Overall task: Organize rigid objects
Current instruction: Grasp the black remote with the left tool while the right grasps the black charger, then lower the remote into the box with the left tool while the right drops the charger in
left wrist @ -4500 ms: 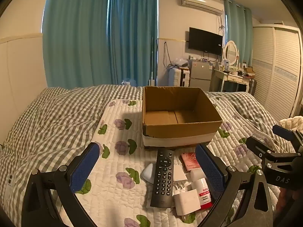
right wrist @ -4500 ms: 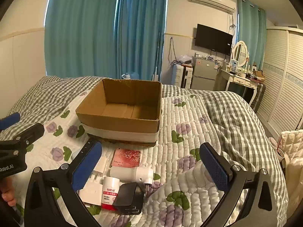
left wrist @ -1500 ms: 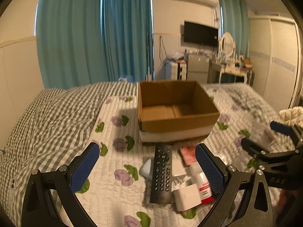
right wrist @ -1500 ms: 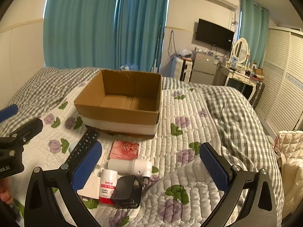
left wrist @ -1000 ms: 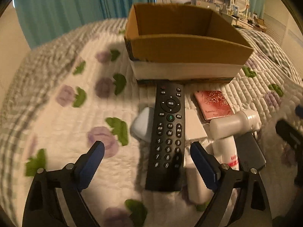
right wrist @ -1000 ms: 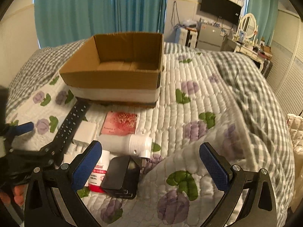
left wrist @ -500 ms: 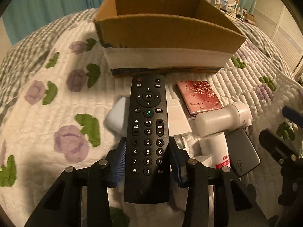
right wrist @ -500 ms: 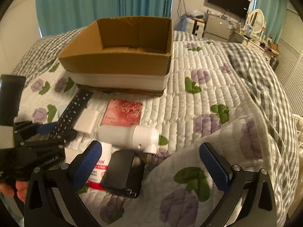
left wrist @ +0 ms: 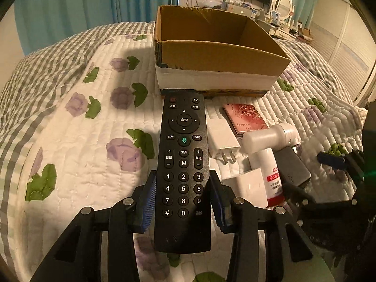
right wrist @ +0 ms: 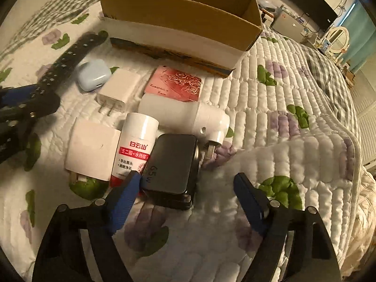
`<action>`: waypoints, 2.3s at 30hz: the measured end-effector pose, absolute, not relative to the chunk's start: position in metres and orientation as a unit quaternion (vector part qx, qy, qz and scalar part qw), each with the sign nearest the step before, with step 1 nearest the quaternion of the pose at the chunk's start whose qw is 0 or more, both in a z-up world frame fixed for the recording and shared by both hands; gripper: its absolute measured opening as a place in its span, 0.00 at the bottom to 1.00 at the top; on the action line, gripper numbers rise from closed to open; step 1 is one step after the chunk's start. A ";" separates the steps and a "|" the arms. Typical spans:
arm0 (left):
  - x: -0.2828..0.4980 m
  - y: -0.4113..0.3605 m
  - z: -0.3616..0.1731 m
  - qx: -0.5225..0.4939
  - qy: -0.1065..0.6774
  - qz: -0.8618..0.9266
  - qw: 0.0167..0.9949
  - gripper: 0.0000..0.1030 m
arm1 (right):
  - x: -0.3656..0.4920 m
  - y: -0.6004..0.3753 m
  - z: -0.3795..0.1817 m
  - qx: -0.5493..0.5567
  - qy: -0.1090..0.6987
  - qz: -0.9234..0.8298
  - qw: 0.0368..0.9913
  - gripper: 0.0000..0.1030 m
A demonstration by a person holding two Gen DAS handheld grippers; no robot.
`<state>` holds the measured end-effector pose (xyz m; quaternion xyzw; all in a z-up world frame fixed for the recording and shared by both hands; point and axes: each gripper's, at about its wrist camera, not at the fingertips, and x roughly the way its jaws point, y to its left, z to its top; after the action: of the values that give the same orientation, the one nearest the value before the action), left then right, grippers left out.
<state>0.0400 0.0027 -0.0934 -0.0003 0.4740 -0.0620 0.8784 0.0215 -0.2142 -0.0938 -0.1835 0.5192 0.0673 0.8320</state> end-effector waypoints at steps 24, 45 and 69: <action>0.031 -0.004 -0.058 -0.002 0.439 -0.093 0.894 0.41 | -0.002 -0.213 -0.041 -0.130 0.464 0.125 0.867 0.40; 0.205 -0.023 0.017 -0.023 0.414 -0.075 0.907 0.41 | 0.151 -0.217 0.078 -0.087 0.291 0.131 0.944 0.40; 0.225 -0.012 0.004 -0.011 0.396 -0.042 0.917 0.68 | 0.226 -0.222 0.034 -0.050 0.296 0.132 0.945 0.41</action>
<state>0.2248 -0.0117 0.0038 -0.0113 0.3961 -0.0417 0.9172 0.2261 -0.2221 0.0343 -0.0501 0.2960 0.1323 0.9447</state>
